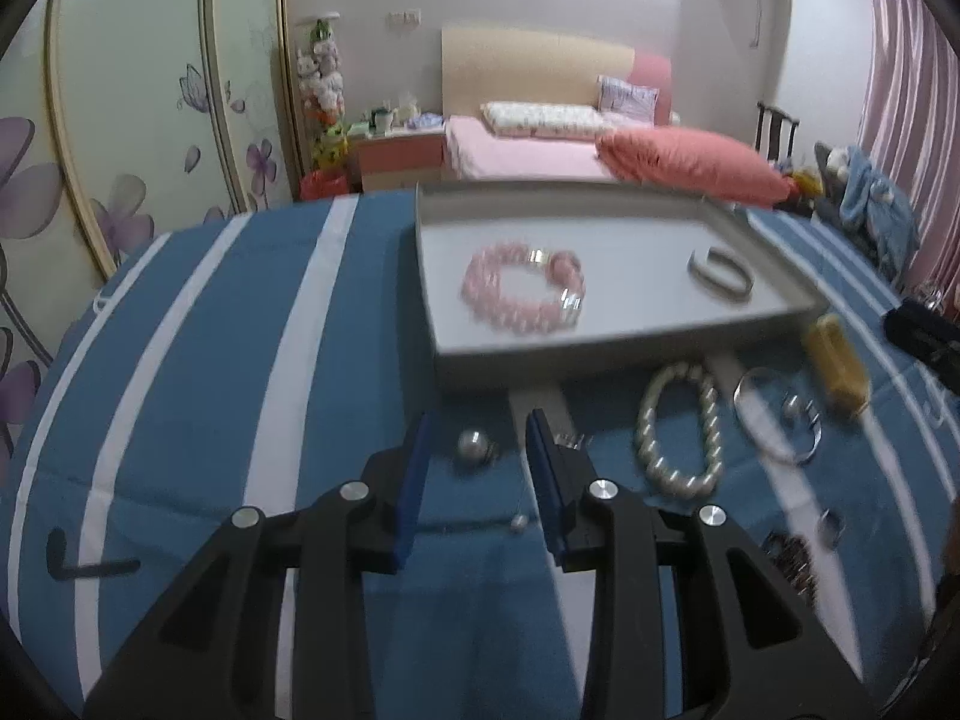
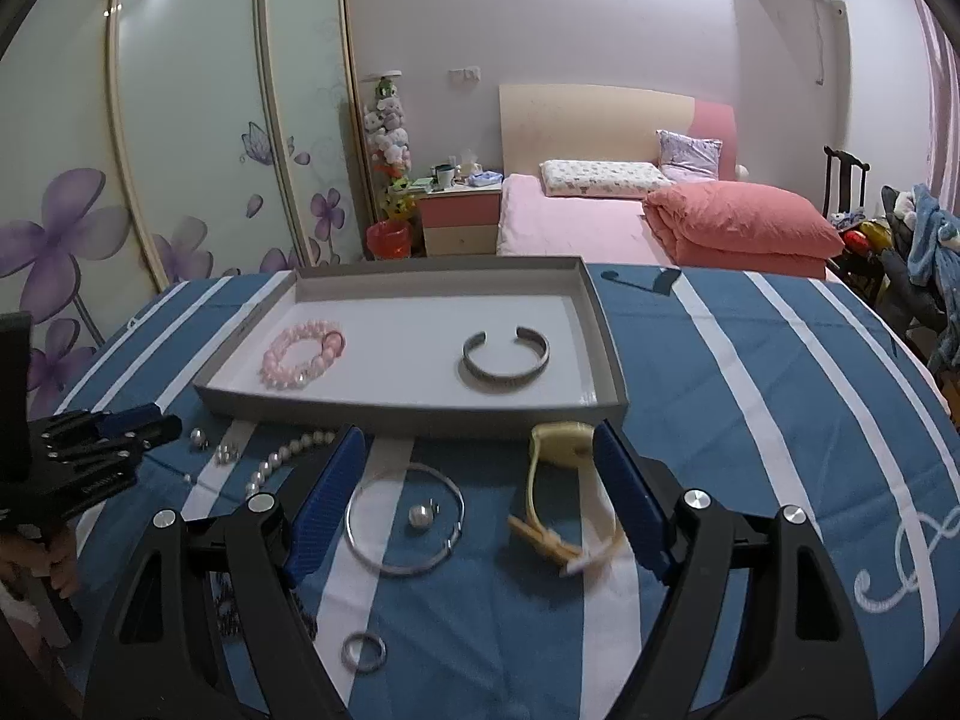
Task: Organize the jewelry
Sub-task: 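Grasp the pearl stud earring with the left tool while the right tool approaches the yellow watch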
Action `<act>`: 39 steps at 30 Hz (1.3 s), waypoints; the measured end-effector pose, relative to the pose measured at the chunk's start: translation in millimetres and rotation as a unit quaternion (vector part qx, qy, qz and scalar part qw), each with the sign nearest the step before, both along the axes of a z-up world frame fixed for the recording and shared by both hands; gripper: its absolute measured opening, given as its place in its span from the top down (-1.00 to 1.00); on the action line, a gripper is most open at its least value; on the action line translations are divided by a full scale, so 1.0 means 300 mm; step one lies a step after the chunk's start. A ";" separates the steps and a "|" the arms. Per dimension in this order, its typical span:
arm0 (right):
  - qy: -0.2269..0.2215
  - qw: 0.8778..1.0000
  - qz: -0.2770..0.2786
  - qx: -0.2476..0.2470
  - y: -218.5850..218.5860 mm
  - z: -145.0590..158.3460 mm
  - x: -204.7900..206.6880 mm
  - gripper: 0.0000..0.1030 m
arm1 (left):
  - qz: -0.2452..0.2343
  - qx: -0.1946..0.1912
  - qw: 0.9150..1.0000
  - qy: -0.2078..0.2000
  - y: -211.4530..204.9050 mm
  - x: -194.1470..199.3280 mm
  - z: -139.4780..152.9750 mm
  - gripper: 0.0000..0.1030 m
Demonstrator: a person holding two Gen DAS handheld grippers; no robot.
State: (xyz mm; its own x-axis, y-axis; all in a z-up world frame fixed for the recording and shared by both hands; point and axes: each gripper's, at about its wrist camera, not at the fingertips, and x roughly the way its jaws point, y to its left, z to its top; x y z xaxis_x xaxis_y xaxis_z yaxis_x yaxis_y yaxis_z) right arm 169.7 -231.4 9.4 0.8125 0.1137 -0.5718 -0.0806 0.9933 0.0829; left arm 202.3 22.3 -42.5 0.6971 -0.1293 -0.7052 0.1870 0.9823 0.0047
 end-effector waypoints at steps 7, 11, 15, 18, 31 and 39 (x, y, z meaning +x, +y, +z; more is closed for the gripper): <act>0.007 1.000 -0.003 0.005 -0.008 -0.034 -0.031 -0.52 | 0.003 0.003 0.999 0.037 -0.022 0.052 -0.059 0.38; 0.012 1.000 -0.006 0.011 -0.027 -0.053 -0.039 -0.52 | 0.010 0.011 0.999 0.041 -0.036 0.075 -0.065 0.38; 0.015 1.000 -0.007 0.014 -0.034 -0.061 -0.039 -0.52 | 0.023 0.012 0.998 0.054 -0.034 0.100 -0.076 0.46; 0.015 1.000 -0.008 0.017 -0.039 -0.063 -0.038 -0.52 | 0.028 0.016 0.998 0.055 -0.031 0.102 -0.077 0.56; 0.071 0.997 -0.029 0.003 -0.078 -0.133 0.022 -0.52 | 0.064 0.012 0.997 0.038 0.034 0.102 -0.051 0.69; 0.118 0.992 -0.038 -0.012 -0.079 -0.178 0.109 -0.52 | 0.068 0.003 0.997 0.022 0.087 0.088 -0.022 0.69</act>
